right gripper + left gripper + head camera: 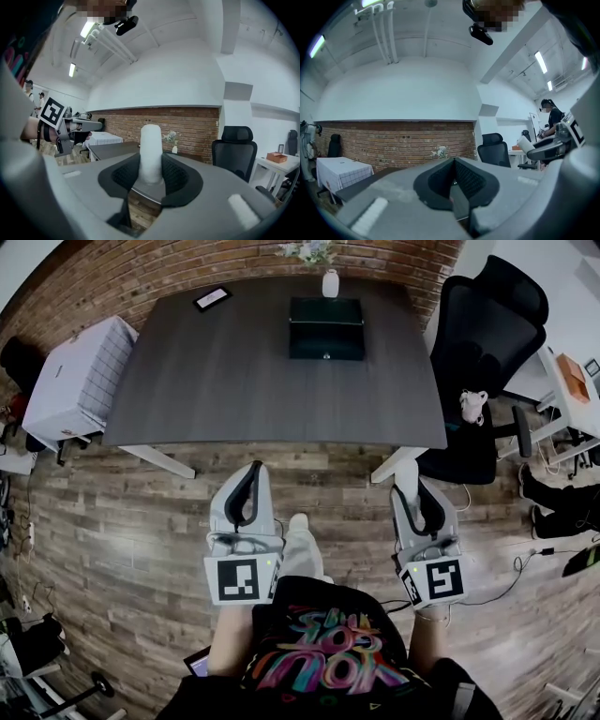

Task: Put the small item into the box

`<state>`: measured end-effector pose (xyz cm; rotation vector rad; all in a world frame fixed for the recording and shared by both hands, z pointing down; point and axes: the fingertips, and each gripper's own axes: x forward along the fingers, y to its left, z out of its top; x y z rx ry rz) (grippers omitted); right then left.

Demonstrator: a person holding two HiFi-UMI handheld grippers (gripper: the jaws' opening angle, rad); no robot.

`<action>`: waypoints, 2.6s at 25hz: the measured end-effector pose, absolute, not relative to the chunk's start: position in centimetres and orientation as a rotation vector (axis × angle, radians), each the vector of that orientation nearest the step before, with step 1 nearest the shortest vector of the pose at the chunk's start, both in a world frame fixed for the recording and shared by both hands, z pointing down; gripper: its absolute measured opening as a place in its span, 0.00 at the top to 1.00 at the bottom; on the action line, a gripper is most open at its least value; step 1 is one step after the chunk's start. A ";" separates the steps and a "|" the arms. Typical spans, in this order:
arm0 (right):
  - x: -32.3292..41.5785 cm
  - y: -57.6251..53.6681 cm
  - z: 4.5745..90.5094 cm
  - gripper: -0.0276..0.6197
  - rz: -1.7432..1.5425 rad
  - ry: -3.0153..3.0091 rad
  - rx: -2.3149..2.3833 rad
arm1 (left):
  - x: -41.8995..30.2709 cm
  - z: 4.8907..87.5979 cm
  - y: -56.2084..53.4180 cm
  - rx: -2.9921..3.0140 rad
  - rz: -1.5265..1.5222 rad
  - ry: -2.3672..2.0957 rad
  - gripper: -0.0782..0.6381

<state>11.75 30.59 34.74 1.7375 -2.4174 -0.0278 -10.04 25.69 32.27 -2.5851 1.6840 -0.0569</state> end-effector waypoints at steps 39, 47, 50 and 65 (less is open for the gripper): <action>13.5 1.5 36.4 0.74 0.047 -2.317 1.821 | -9.1 35.0 -5.2 -2.666 -0.121 1.644 0.89; 15.9 -5.8 36.8 0.74 0.073 -2.345 1.746 | -6.4 35.2 -11.9 -2.656 -0.161 1.690 0.89; 16.8 -7.6 36.7 0.74 0.071 -2.359 1.725 | -5.7 34.6 -13.7 -2.636 -0.144 1.706 0.89; 16.6 -12.2 35.8 0.74 0.054 -2.455 1.619 | -4.7 33.4 -16.4 -2.583 -0.160 1.755 0.89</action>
